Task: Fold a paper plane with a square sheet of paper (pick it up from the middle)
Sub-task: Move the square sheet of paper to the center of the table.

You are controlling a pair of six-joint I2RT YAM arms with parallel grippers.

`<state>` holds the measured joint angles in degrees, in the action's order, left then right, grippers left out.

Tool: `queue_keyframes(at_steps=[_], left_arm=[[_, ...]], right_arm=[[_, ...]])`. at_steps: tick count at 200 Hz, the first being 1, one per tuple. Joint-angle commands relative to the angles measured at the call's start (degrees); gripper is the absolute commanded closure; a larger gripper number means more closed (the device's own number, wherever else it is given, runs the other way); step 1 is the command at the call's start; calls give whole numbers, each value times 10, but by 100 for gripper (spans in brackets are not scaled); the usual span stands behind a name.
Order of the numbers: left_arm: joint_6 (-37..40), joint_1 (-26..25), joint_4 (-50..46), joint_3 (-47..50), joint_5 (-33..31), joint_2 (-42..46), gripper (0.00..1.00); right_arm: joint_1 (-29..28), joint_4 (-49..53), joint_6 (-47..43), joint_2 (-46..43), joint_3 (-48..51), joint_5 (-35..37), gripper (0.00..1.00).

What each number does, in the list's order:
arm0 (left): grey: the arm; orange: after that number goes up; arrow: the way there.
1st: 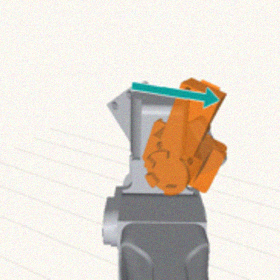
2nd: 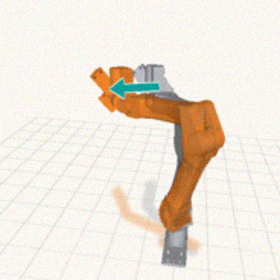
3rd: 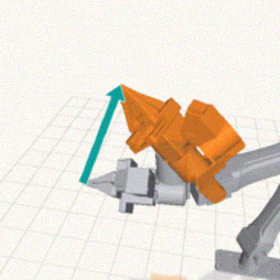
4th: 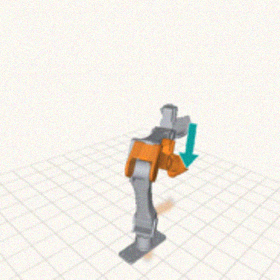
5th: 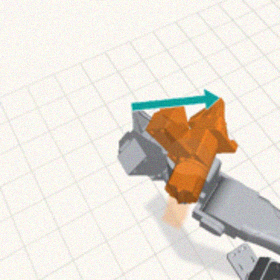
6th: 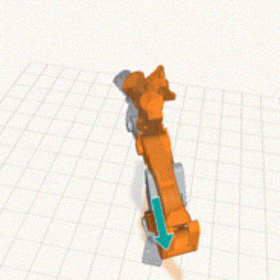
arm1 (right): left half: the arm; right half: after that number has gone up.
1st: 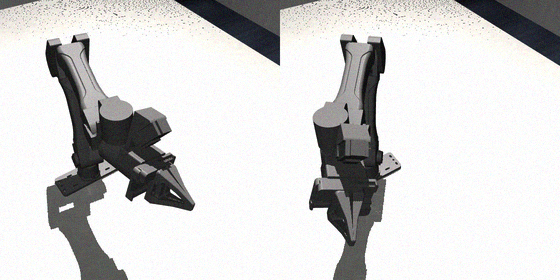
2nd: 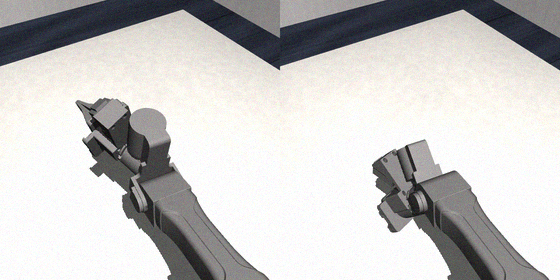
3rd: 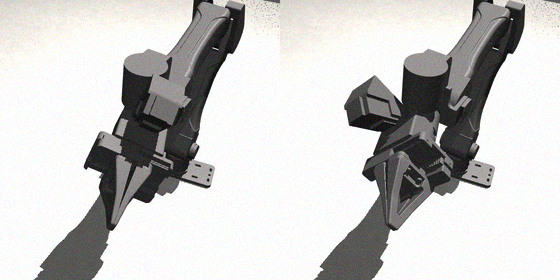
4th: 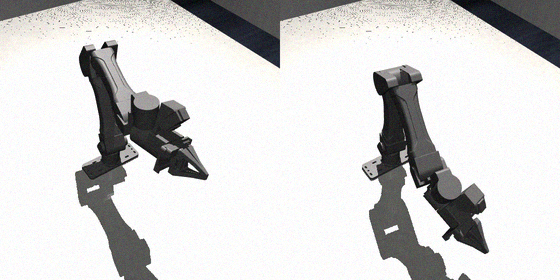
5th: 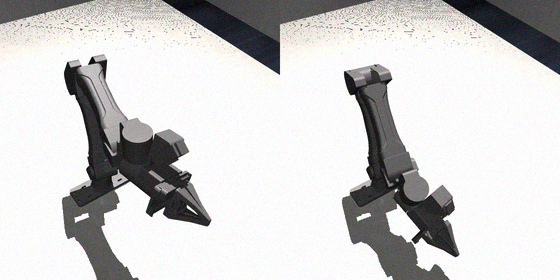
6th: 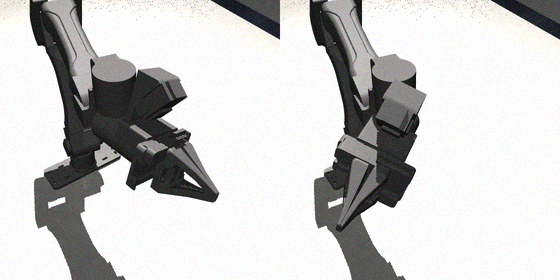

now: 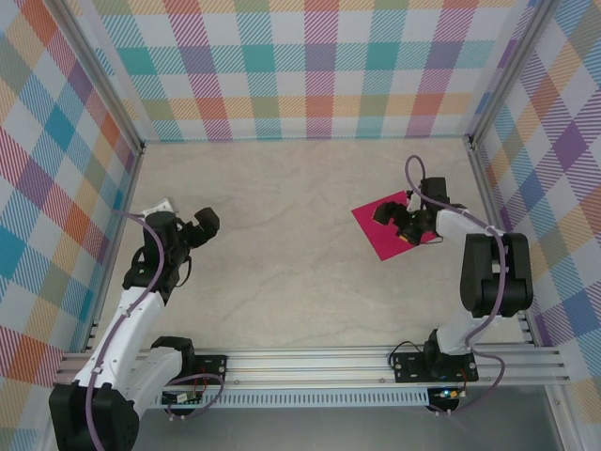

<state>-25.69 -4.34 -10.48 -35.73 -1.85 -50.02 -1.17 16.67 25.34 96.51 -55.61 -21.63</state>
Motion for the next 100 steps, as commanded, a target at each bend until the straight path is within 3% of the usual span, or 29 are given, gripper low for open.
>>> queue_keyframes(at_steps=[1,47,69,100], left_arm=[[19,8,2,10,35,12,0],[7,8,6,21,72,17,0],[4,8,-3,19,82,11,0],[-5,8,-19,21,99,8,0]], right_arm=[[1,8,13,31,-25,-14,11],[1,24,41,73,-32,18,15],[-1,23,51,98,-30,-1,18],[-10,30,74,86,-11,8,20]])
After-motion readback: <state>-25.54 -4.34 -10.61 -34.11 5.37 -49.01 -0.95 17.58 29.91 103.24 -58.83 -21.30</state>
